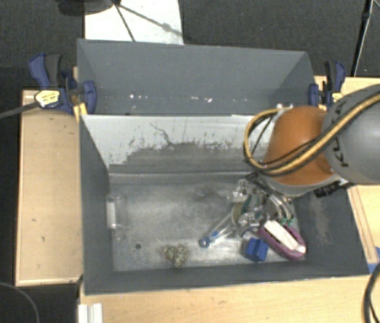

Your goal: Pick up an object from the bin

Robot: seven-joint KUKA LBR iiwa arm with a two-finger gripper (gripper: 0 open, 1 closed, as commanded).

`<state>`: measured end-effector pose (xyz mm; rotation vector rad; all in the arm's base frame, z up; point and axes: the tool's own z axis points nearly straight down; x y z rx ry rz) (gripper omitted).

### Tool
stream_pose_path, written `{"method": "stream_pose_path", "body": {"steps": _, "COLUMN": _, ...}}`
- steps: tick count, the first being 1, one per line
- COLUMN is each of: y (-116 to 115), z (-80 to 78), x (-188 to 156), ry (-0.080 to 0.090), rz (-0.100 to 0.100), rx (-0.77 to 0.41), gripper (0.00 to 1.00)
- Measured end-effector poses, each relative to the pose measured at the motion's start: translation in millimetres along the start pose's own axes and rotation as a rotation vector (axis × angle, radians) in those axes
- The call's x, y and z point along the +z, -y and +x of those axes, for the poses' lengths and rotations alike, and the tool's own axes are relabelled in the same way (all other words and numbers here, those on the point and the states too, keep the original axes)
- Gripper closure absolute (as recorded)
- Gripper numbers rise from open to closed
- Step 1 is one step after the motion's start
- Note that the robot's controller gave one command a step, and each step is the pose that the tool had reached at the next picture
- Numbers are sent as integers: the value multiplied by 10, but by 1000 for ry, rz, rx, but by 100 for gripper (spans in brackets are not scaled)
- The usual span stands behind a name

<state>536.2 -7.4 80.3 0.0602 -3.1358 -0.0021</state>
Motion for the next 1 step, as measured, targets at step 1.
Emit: {"method": "stream_pose_path", "body": {"steps": 1, "y": 7, "z": -4, "x": -1203, "ry": 15, "rz": 1, "rx": 24, "gripper": 100}}
